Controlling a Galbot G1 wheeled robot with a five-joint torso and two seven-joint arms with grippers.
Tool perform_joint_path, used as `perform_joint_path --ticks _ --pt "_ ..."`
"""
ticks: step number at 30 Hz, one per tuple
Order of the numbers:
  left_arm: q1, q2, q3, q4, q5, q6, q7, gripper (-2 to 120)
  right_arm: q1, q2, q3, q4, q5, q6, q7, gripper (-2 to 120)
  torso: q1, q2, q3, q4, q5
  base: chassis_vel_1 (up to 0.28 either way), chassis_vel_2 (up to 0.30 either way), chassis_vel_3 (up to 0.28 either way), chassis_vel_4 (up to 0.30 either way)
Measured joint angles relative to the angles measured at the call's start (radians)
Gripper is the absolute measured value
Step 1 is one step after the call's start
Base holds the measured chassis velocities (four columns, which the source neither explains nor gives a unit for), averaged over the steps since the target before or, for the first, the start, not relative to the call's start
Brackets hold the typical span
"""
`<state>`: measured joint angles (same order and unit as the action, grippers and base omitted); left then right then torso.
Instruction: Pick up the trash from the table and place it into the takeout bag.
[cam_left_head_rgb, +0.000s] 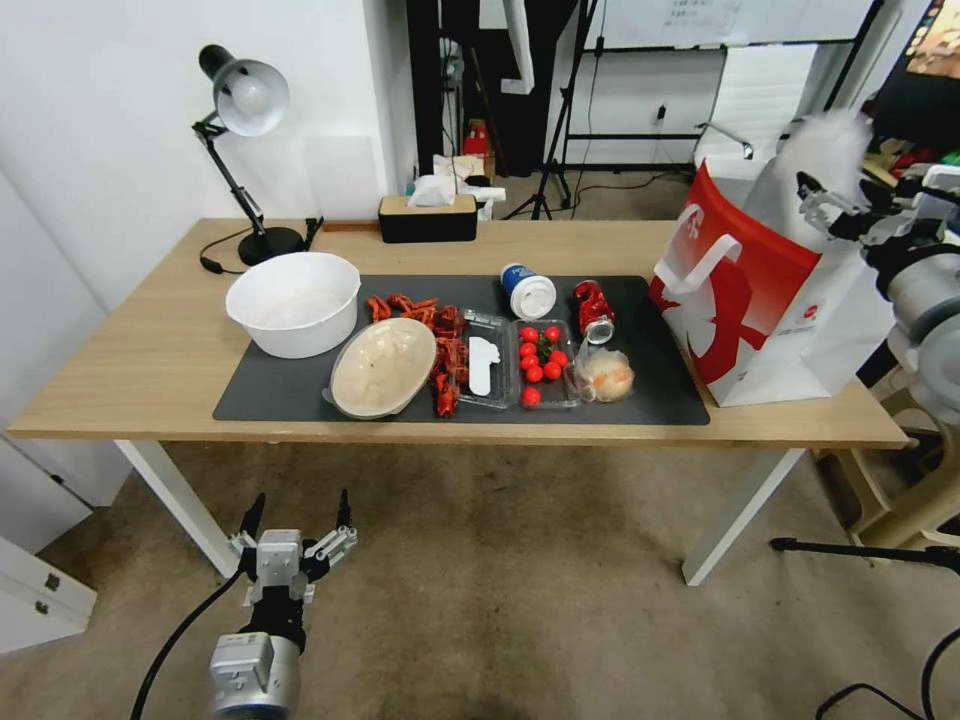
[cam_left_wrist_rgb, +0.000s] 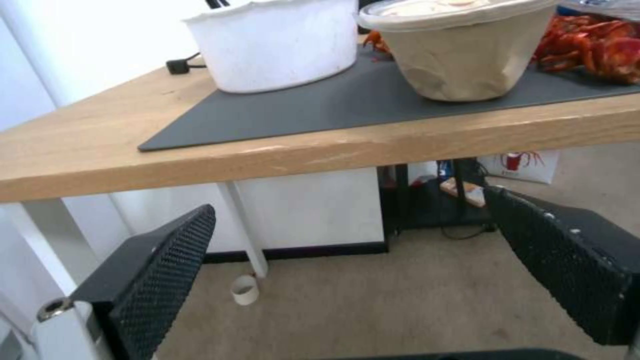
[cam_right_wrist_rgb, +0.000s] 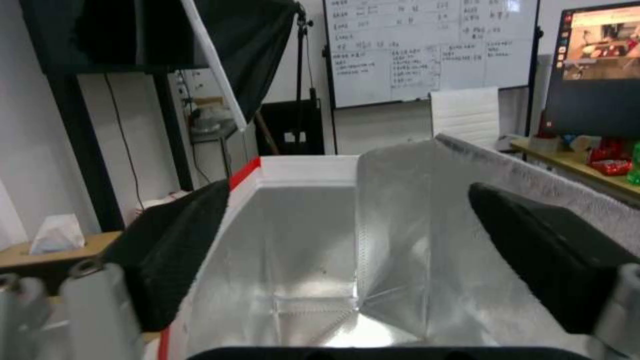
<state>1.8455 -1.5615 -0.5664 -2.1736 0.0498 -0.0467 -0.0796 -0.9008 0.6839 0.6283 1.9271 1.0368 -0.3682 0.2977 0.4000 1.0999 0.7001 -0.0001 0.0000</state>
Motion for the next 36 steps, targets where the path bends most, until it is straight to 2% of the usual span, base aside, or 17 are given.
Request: perform_joint_path --ticks 2,16,22,28,30,34,36 --pt "-0.003 0.007 -0.008 -0.002 -0.003 0.002 -0.004 100 -0.018 0.004 0.003 0.016 -0.001 -0.002 -0.002 100 0.000 0.000 0.000 0.0000 -0.0001 0.000 0.000 0.000 0.000" --pt "0.002 0.010 -0.012 -0.012 -0.008 0.004 -0.004 100 -0.041 0.015 0.008 0.077 -0.003 0.005 -0.015 100 0.000 0.000 0.000 0.0001 0.0000 0.000 0.000 0.000 0.000" --pt "0.003 0.007 -0.011 -0.012 -0.010 0.004 -0.008 100 -0.084 0.003 0.038 0.186 -0.001 0.018 -0.040 100 0.000 0.000 0.000 0.0000 -0.0001 0.000 0.000 0.000 0.000" --pt "0.005 0.005 -0.010 -0.013 -0.011 0.004 -0.008 100 -0.195 0.010 0.079 0.294 -0.029 0.019 -0.077 100 0.000 0.000 0.000 0.0002 -0.0003 0.000 0.000 0.000 0.000" --pt "0.006 0.005 -0.009 -0.015 -0.011 0.004 -0.007 100 -0.300 0.038 0.112 0.343 -0.082 0.019 -0.097 100 0.000 0.000 0.000 0.0001 -0.0002 0.000 0.000 0.000 0.000" --pt "0.007 0.005 -0.009 -0.017 -0.012 0.004 -0.005 100 -0.375 0.072 0.125 0.367 -0.135 0.019 -0.116 100 0.000 0.000 0.000 -0.0002 -0.0002 0.000 0.000 0.000 0.000" --pt "0.007 0.005 -0.009 -0.018 -0.012 0.003 -0.002 100 -0.442 0.125 0.128 0.385 -0.188 0.019 -0.135 100 0.000 0.000 0.000 0.0001 0.0000 0.000 0.000 0.000 0.000"
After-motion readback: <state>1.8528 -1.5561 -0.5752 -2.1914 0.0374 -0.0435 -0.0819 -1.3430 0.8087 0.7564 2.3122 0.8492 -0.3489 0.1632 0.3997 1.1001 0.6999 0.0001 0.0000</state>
